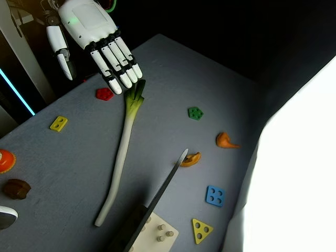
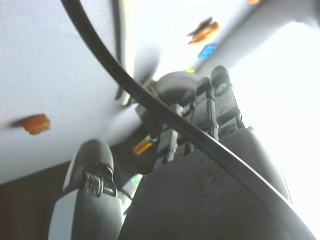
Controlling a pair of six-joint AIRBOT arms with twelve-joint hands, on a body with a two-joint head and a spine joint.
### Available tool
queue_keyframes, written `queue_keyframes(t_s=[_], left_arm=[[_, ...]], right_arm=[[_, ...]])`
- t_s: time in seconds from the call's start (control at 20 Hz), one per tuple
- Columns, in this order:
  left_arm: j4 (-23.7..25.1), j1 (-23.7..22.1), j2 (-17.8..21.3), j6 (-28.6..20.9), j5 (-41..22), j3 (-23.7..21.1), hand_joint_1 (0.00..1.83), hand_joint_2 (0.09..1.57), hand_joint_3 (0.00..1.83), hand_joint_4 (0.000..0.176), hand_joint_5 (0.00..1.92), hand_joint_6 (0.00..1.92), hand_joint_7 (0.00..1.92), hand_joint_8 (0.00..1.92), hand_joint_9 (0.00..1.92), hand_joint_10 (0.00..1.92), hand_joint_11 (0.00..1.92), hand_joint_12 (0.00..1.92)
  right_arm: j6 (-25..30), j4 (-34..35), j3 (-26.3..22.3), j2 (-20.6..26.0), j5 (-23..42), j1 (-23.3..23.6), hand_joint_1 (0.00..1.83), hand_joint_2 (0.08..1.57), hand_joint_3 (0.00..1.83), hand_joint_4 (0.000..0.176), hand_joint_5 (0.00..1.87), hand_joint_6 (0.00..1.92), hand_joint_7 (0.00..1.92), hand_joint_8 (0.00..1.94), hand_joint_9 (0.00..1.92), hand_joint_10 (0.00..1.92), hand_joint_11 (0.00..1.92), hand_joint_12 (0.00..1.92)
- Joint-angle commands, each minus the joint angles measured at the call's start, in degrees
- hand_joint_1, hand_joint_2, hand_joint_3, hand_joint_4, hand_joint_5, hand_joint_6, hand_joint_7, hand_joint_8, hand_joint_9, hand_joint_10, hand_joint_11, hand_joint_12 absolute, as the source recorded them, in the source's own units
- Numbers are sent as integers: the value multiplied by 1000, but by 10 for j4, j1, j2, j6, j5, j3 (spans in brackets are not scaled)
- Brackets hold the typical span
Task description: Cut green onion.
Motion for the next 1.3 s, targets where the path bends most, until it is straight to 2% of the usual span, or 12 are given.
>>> queue_keyframes(t_s=[0.0,0.1,0.2,0.3,0.4,0.5,0.6,0.65,0.8,1.0,1.15,1.25], left_arm=[[48,-2,0,-3,24,2,111,1269,0,74,1,0,0,0,6,0,0,175],[43,7,-1,-3,25,3,128,1276,3,68,1,0,3,1,2,0,0,306],[42,16,-2,-14,25,5,116,1276,2,71,0,0,2,0,0,0,0,276],[51,24,-2,-28,25,6,105,1273,0,64,0,0,0,0,0,0,0,303],[64,29,-2,-28,25,7,103,1276,1,55,0,0,0,0,0,0,0,317],[67,40,-2,-39,25,9,115,1280,2,55,0,0,14,2,0,0,0,206],[68,51,-2,-50,25,10,165,1297,7,49,0,0,17,2,0,0,0,190],[71,55,-2,-50,25,10,250,1302,6,50,0,0,22,3,3,1,0,180],[75,66,-4,-50,24,8,326,1321,8,42,2,1,56,9,15,5,0,176],[81,74,-15,-60,19,8,537,1310,0,43,0,0,27,2,36,5,0,288],[91,75,-30,-60,16,8,571,1314,1,39,9,2,7,0,10,0,0,273],[93,78,-43,-60,16,8,569,1320,2,33,16,4,12,2,6,1,0,265]], right_arm=[[7,-5,8,1,56,5,874,971,0,0,0,0,0,0,0,0,0,0],[19,-5,17,-4,38,6,1001,995,0,0,0,0,0,0,0,0,0,0],[20,-5,29,-11,37,5,1119,986,0,9,0,0,0,0,0,0,0,0],[21,-5,47,-24,37,4,1178,980,0,5,0,0,0,0,0,0,0,0],[47,-5,81,-47,26,1,1137,991,0,6,0,0,0,0,0,0,0,0],[57,-6,116,-73,26,-10,1104,1000,0,20,0,0,0,0,0,0,0,0],[94,-21,152,-97,25,-22,1105,996,0,16,0,0,0,0,0,0,0,0],[122,-38,171,-105,27,-27,1112,1000,0,9,0,0,0,0,0,0,0,0],[223,-111,224,-132,51,-38,1050,1027,0,9,0,0,0,0,0,0,0,0],[271,-160,280,-166,60,-49,1049,1006,0,18,0,0,0,0,0,0,0,0],[319,-193,329,-197,60,-49,1085,994,0,33,0,0,0,0,0,0,0,0],[328,-203,354,-214,63,-49,1078,990,0,29,0,0,0,0,0,0,0,0]])
